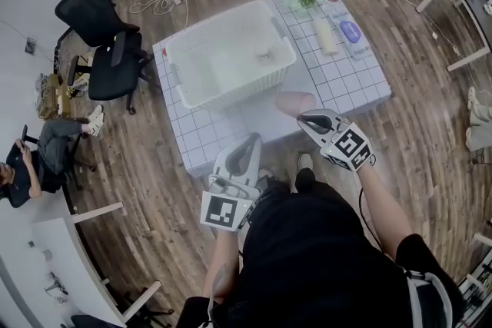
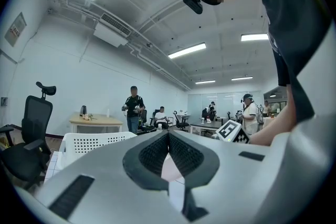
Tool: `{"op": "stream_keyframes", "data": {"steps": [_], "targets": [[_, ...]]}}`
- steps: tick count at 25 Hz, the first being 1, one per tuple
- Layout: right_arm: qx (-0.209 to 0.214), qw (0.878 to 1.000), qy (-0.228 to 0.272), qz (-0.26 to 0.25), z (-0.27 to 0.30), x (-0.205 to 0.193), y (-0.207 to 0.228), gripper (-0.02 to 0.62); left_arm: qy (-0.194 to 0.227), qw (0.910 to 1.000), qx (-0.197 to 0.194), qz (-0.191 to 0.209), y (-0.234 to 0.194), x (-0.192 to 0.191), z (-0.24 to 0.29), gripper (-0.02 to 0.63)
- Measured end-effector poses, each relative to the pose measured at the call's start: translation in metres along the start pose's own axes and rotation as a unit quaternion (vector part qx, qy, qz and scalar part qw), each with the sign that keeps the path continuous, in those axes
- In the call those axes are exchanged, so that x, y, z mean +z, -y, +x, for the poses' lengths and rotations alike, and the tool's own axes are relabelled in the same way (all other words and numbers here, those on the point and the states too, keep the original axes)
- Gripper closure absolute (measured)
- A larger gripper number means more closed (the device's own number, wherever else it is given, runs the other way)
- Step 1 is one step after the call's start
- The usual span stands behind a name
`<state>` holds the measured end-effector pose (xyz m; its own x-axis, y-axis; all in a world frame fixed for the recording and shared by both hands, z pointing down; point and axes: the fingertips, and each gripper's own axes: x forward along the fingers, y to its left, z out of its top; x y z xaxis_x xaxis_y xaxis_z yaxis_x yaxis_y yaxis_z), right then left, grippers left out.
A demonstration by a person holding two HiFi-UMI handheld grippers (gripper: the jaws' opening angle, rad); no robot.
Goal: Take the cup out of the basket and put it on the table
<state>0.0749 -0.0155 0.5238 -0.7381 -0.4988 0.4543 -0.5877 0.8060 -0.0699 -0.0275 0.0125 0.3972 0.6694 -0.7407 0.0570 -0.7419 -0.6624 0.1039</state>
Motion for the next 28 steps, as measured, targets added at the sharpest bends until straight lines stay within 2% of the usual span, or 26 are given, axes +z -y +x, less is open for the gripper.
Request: {"op": "stream_keyframes", "data": {"steps": [5, 8, 12, 18, 23, 28], "targets": [[0.006, 0.997, -0.077, -0.017, 0.018, -0.046, 0.019, 0.568, 0.000, 0.9999, -0.002, -0.015, 0.011, -0.003, 0.006, 0.597], [0.009, 0.990, -0.137, -0.046, 0.029, -0.069, 0.026, 0.568, -0.002, 0.9999, -0.005, -0.013, 0.015, -0.003, 0.007, 0.597], [0.021, 0.971, -0.217, -0.096, 0.045, -0.093, 0.032, 0.568, -0.003, 0.9998, 0.000, -0.018, 0.015, -0.004, 0.007, 0.597], [0.038, 0.939, -0.314, -0.135, 0.056, -0.117, 0.033, 0.568, -0.009, 0.9998, 0.003, -0.017, 0.014, -0.010, 0.001, 0.597], [0.045, 0.914, -0.351, -0.198, 0.060, -0.123, 0.031, 0.566, -0.010, 0.9997, 0.005, -0.022, 0.016, -0.014, -0.003, 0.597], [0.022, 0.916, -0.347, -0.202, 0.064, -0.116, 0.034, 0.566, -0.007, 0.9996, 0.005, -0.027, 0.015, -0.010, -0.004, 0.597]]}}
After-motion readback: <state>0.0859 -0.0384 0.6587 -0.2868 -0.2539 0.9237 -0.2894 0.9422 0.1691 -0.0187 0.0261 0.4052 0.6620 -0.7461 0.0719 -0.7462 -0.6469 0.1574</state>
